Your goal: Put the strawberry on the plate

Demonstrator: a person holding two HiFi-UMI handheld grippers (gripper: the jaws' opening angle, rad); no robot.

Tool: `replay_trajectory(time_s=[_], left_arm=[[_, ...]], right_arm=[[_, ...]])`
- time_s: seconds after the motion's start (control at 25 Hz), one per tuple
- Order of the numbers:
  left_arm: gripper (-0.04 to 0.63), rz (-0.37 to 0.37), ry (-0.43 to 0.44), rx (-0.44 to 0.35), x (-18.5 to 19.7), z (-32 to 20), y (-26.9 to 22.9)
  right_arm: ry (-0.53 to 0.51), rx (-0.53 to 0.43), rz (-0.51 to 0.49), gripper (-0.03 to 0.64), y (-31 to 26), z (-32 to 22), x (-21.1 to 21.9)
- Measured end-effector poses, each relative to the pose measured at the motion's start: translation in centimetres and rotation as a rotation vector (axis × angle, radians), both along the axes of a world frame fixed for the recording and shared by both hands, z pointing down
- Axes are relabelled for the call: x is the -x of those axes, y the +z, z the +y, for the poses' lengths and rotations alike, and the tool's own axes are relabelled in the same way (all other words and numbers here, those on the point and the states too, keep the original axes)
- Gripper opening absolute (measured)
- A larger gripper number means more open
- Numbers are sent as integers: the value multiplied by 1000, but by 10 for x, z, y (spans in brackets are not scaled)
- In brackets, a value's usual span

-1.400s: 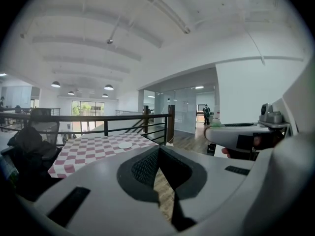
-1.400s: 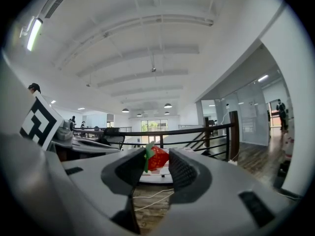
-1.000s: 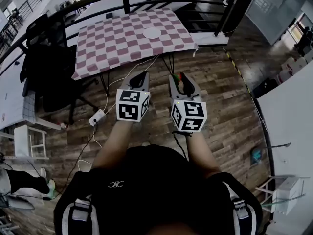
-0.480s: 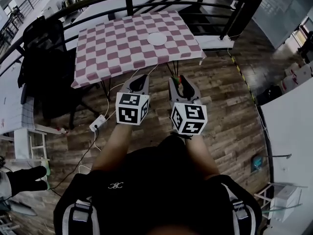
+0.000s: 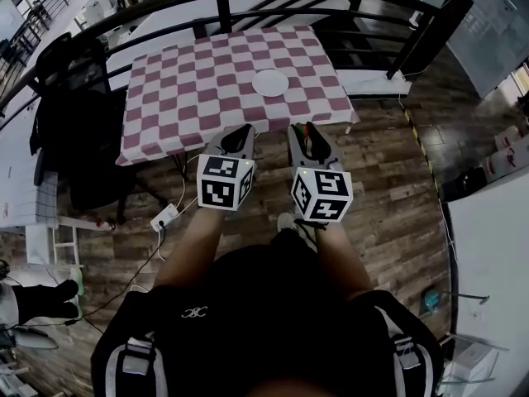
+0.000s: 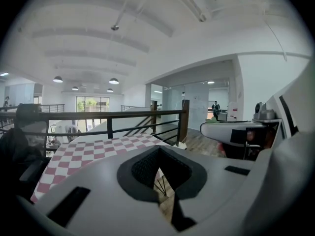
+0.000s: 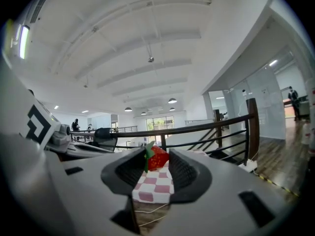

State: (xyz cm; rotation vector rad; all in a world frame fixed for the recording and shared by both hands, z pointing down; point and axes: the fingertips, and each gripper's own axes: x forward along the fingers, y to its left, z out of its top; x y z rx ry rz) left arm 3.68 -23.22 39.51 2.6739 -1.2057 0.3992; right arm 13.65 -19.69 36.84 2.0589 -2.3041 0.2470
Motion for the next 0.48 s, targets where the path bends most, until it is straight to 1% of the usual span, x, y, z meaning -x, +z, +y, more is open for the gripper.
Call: replay_trajectory(time_s=[0.28,0.48], left_arm=[[-2,-3,-26,22,-25,-55,0],[-2,6,-62,47,-39,-90,6]], right_arm=[[-41,21,0,156,-2,-64,-23],[-70,39,5,156,2,-103,-40]])
